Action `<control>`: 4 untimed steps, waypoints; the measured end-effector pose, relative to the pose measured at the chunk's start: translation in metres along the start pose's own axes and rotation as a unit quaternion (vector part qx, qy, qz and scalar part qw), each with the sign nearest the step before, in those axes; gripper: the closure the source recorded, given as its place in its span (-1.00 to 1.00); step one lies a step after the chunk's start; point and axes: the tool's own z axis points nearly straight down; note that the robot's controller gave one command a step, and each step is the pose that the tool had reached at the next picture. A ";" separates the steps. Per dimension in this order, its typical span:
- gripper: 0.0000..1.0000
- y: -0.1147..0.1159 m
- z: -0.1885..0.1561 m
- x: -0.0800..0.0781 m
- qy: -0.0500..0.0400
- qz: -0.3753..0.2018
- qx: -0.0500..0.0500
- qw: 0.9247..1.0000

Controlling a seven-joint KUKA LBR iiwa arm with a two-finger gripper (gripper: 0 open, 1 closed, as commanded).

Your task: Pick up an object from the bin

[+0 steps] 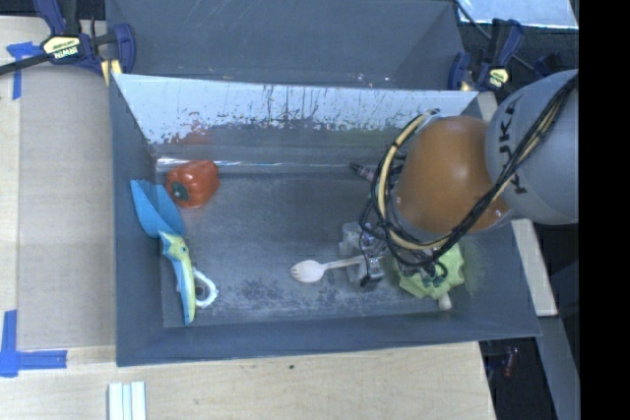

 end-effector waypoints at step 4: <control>1.00 0.000 -0.092 -0.002 0.000 0.000 0.000 1.000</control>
Offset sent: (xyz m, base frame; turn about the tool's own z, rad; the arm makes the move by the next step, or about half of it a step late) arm 0.0000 0.0001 0.0867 0.0001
